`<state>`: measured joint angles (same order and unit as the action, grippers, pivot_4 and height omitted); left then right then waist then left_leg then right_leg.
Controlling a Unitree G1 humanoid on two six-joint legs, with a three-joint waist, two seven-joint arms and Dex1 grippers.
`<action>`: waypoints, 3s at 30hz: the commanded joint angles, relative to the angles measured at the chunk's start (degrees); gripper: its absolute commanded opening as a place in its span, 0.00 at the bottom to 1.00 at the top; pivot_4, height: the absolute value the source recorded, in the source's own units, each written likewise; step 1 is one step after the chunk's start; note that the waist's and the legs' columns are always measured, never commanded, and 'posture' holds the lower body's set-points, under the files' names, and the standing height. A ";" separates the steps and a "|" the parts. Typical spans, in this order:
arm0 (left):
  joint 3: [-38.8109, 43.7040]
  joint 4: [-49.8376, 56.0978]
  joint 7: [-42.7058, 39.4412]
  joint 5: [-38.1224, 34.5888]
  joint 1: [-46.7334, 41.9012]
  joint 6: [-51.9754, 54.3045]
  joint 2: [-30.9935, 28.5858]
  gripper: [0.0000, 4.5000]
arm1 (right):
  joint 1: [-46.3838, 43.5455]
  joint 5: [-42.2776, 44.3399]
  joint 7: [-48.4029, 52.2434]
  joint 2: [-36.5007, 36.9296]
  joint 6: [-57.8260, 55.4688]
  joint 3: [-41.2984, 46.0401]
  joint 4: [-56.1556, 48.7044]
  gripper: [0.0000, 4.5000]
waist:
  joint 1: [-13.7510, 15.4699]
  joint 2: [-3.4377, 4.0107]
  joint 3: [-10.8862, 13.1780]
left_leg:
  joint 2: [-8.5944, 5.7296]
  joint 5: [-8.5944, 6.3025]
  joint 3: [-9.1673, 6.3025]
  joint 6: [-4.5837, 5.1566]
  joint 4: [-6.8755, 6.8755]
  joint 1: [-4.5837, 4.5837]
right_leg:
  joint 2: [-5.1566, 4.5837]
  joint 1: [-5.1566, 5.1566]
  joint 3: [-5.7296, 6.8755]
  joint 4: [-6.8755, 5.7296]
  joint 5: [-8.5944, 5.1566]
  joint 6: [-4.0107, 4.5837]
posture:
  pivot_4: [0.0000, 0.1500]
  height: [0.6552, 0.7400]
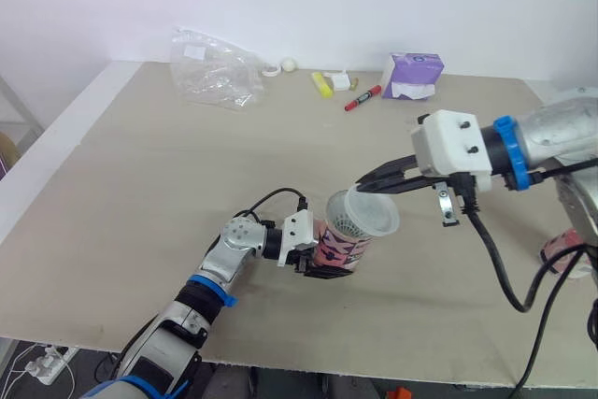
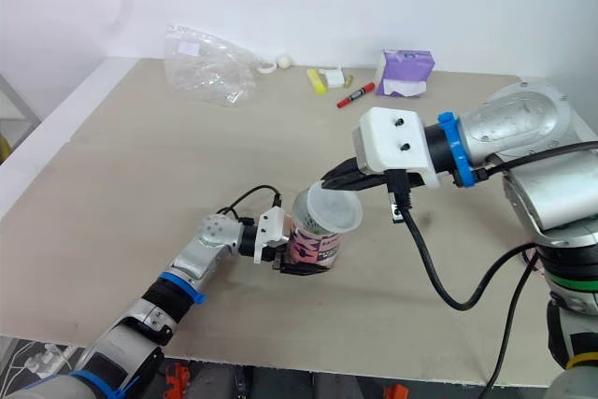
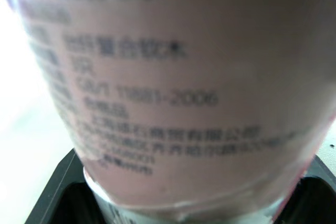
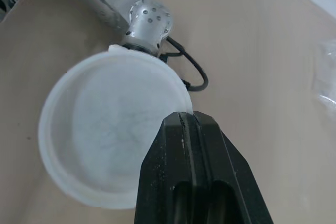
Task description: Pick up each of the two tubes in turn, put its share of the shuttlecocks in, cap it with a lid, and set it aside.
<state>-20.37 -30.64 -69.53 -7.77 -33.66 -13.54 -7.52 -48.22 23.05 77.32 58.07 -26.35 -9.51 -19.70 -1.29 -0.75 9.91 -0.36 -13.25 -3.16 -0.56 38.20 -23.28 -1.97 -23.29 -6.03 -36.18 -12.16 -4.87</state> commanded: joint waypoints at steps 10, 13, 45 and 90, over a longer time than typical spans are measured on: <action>-0.14 -1.49 1.71 1.91 0.37 0.84 -0.93 0.68 | -0.30 -1.93 -0.04 -3.20 0.60 -1.25 -1.95 0.01 | -0.01 0.00 0.00 | 0.02 0.00 0.00 0.01 0.04 0.02 | 0.02 0.01 0.05 0.00 0.00 0.24 | 1.00 1.00; -0.16 -1.65 1.76 2.01 0.29 0.74 -0.95 0.68 | -0.03 -1.53 0.40 -3.18 0.18 -1.00 -2.61 0.01 | -0.01 0.00 0.00 | 0.02 0.01 0.00 0.01 0.04 0.02 | 0.02 0.01 0.04 0.00 0.00 0.24 | 1.00 1.00; 0.00 -2.85 2.11 2.34 -0.32 0.81 -1.21 0.68 | -0.94 -11.15 4.61 -2.02 13.25 -2.88 1.68 0.01 | -0.03 0.00 0.00 | 0.02 0.01 0.00 0.01 0.07 0.03 | 0.02 0.02 0.05 0.00 0.01 0.24 | 1.00 1.00; 0.55 -1.18 1.36 0.74 0.30 3.50 -1.24 0.68 | 9.11 10.56 -8.01 -4.78 -16.21 9.68 -8.99 0.07 | -0.09 0.00 -0.01 | 0.06 0.01 -0.01 0.02 0.03 0.03 | 0.05 -0.01 0.04 0.00 0.02 0.30 | 1.00 1.00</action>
<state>-19.96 -30.56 -68.68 -7.98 -34.03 -11.29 -7.98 -38.88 32.71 70.84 53.66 -42.16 0.07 -26.62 -1.38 -0.75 9.90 -0.30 -13.24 -3.17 -0.54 38.23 -23.25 -1.92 -23.30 -5.98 -36.18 -12.14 -4.57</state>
